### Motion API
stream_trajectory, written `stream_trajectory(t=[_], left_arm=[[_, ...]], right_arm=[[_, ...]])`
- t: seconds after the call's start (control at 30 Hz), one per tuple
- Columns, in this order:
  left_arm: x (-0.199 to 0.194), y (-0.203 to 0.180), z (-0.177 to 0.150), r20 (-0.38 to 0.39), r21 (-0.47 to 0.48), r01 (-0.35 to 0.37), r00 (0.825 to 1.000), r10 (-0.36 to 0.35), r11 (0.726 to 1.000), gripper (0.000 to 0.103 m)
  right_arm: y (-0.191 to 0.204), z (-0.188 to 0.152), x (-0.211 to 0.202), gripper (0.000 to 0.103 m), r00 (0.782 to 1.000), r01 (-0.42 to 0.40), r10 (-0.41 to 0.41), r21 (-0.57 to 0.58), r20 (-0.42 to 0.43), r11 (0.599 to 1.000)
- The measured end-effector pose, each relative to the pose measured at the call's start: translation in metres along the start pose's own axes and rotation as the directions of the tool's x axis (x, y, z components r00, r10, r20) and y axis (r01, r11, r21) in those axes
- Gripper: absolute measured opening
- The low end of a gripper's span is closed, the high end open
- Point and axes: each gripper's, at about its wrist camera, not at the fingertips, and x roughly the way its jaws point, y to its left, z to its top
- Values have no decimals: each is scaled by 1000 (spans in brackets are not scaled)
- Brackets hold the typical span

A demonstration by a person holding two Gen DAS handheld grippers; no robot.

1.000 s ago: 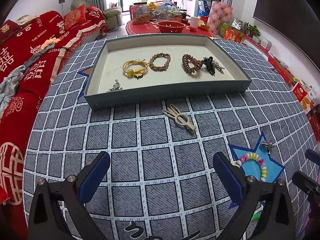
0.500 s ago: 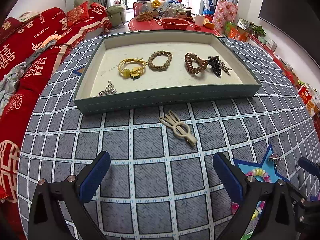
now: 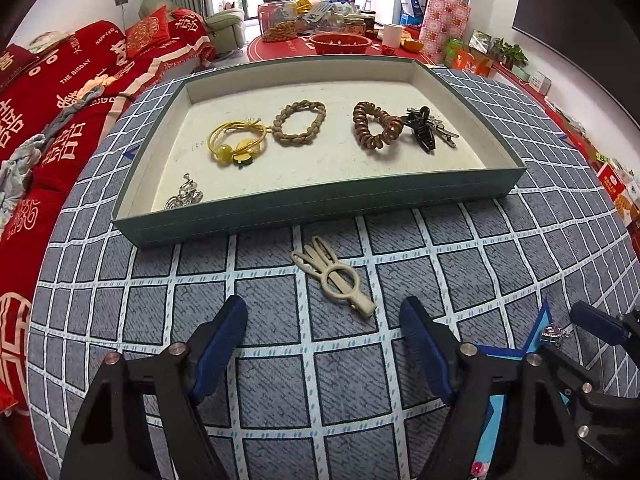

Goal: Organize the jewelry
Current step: 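Grasp the beige claw clip with the left tool while the right tool grasps the silver hairpin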

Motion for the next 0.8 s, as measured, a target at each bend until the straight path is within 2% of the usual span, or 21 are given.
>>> stream_trajectory(t=[0.07, 0.13, 0.2, 0.23, 0.3, 0.37, 0.57, 0.8], left_arm=[[0, -2, -1, 3, 0, -1, 1000, 1, 1000, 89], [-1, -3, 0, 7, 0, 3, 1000, -3, 1000, 86], [-3, -6, 0, 17, 9, 10, 1000, -10, 1000, 70], [-4, -7, 0, 17, 15, 15, 1000, -15, 1000, 66], [-7, -12, -1, 24, 33, 25, 999, -26, 999, 36], [-9, -15, -2, 23, 52, 39, 999, -40, 998, 22], [-18, -10, -8, 29, 59, 77, 996, -78, 995, 22], [-46, -2, -13, 75, 85, 106, 991, -112, 991, 22]], right_arm=[[2, 1, 0, 47, 1000, -4, 4, -4, 0, 1000], [5, 2, 0, 37, 1000, -5, 5, -7, -4, 1000], [8, 2, 0, 26, 1000, -8, 8, -14, -8, 1000], [10, 2, 0, 20, 1000, -9, 9, -17, -11, 1000], [11, 2, -1, 17, 1000, -10, 10, -8, -16, 1000], [10, 2, -1, 17, 1000, -9, 9, 8, -15, 1000], [-4, 1, -9, 17, 999, -39, 39, 94, 4, 995], [-16, 0, -25, 17, 997, -71, 67, 155, 34, 985]])
